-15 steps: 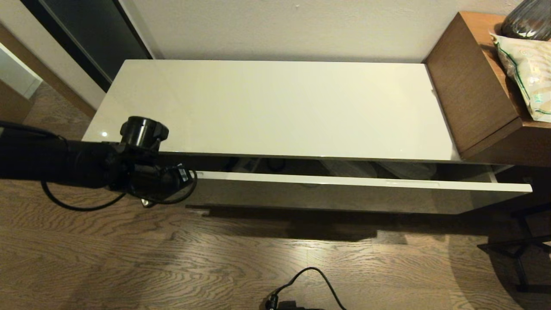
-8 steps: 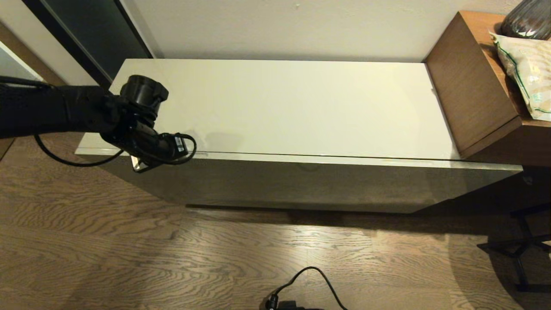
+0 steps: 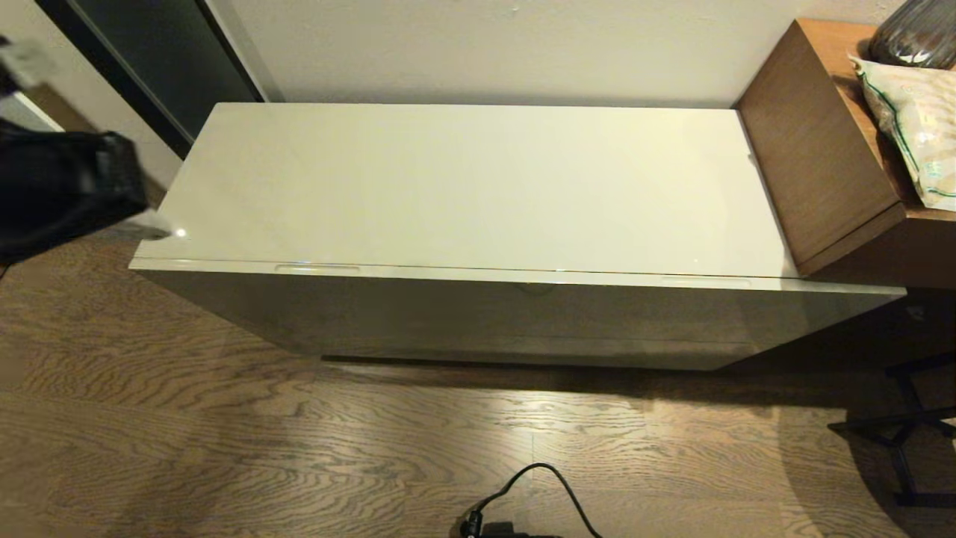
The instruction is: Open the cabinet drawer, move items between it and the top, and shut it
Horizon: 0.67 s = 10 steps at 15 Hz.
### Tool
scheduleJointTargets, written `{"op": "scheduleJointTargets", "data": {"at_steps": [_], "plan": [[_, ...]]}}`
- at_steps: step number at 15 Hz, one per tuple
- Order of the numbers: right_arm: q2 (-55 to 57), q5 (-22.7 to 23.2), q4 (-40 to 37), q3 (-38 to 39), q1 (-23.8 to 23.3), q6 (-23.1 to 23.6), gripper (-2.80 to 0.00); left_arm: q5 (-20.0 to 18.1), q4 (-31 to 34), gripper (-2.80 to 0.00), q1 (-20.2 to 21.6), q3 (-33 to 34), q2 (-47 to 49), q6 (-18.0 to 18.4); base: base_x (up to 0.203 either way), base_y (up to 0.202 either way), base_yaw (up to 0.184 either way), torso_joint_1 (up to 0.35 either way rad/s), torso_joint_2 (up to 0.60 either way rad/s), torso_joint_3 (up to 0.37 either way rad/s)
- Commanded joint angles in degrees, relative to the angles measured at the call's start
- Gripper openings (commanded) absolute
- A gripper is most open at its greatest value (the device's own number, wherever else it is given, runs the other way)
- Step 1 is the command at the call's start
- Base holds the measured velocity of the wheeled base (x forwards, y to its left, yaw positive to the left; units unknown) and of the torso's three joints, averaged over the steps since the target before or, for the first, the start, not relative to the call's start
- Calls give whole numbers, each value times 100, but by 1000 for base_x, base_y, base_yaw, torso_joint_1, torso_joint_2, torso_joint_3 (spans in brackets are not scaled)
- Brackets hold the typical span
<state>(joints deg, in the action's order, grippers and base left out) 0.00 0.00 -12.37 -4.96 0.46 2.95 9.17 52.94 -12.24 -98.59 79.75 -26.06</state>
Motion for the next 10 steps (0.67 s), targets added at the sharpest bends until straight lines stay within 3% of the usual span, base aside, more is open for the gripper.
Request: {"op": "scheduleJointTargets", "data": {"at_steps": [1,3,5,7,9,10], "plan": [[0,0,-11,4,-2,4,-280,5,704,-280,-95,182,-1669,6,0,0,0,0,0,0],[0,9,-4,4,-2,-5,-280,6,1563,-280,-8,646,-2947,61,0,0,0,0,0,0],[0,9,-9,4,-2,-5,-280,-11,2203,-280,345,1377,-4119,353,0,0,0,0,0,0],[0,9,-11,4,-2,-5,-280,-17,2569,-280,930,2467,-5317,1138,0,0,0,0,0,0],[0,9,-11,4,-2,-5,-280,-10,2694,-280,1257,3411,-6182,1951,0,0,0,0,0,0],[0,9,-11,4,-2,-5,-280,-14,2712,-280,1400,3765,-6390,2144,0,0,0,0,0,0]]}}
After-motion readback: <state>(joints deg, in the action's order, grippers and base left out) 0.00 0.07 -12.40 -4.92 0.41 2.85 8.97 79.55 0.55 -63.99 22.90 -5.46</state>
